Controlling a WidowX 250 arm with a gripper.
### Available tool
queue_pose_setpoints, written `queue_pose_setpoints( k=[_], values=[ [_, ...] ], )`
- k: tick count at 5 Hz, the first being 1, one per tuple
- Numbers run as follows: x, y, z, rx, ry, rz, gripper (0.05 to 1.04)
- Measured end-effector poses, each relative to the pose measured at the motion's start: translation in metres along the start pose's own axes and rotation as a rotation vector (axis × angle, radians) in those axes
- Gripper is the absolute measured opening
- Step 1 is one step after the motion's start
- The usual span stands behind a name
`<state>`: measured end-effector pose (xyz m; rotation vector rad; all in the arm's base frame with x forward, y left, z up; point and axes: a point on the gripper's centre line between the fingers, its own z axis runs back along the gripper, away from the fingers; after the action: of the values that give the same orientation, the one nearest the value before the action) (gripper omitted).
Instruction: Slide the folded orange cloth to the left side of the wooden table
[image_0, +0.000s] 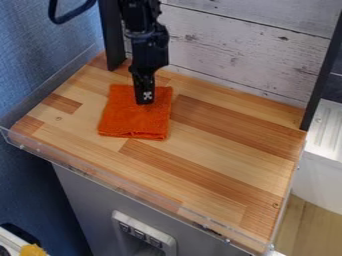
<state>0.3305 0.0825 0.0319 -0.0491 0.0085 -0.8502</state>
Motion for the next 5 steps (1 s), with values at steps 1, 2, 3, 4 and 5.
queue_pose_setpoints(
  k=[1,2,3,4,5],
  values=[
    [-0.002,-0.002,-0.015,-0.005,0.014,0.005,0.062],
    [-0.002,-0.004,-0.018,0.004,0.027,0.007,0.062],
    [-0.005,-0.005,-0.02,0.01,0.043,0.077,0.062],
    [-0.013,-0.006,-0.022,0.013,0.062,0.194,0.062],
    [-0.028,-0.003,-0.02,0.023,0.075,0.335,0.061]
  ],
)
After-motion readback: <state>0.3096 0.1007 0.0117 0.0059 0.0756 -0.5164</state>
